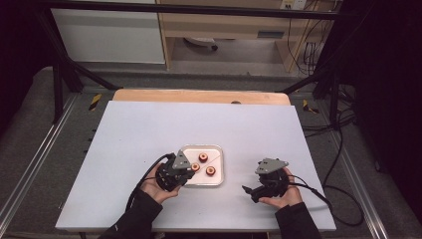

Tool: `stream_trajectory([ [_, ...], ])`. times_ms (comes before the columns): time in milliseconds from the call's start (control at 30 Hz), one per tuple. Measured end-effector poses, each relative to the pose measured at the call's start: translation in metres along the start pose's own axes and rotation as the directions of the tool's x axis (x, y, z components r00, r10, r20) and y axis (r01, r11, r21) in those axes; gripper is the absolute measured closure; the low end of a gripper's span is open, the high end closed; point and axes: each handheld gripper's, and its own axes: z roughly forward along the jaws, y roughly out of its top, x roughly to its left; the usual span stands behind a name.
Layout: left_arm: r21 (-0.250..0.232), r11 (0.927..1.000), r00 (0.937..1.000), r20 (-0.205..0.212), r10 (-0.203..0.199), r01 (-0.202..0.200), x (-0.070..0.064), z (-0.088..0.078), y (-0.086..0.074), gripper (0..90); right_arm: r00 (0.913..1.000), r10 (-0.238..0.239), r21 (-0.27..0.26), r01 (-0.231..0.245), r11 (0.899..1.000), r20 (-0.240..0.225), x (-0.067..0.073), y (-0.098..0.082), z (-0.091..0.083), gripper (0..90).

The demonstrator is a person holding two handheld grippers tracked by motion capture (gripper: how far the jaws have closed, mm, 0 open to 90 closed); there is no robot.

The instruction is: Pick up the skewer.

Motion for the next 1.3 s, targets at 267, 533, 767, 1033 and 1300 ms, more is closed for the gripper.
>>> stream_trajectory([
  [267,0.024,0.9987,0.9985,0.032,0.045,-0.046,-0.007,0.006,0.008,88.8,0.9901,-0.137,0.035,0.137,0.99,0.028,0.012,0.014,0.005,5.6],
  [533,0.048,0.9944,0.9942,0.056,0.091,-0.094,-0.015,0.013,0.017,88.7,0.972,-0.232,0.056,0.23,0.972,0.037,0.019,0.021,0.007,8.7],
  [767,0.067,0.9881,0.9879,0.08,0.133,-0.138,-0.024,0.021,0.029,88.8,0.9419,-0.333,0.056,0.33,0.942,0.047,0.025,0.027,0.007,16.1],
  [1033,0.081,0.9801,0.9796,0.103,0.172,-0.181,-0.032,0.027,0.037,88.8,0.8931,-0.448,0.035,0.447,0.894,0.039,0.03,0.03,0.007,27.5],
  [1300,0.077,0.9726,0.9699,0.125,0.209,-0.22,-0.039,0.031,0.043,88.8,0.7958,-0.605,0.067,0.604,0.794,-0.004,0.033,0.033,0.013,46.2],
])
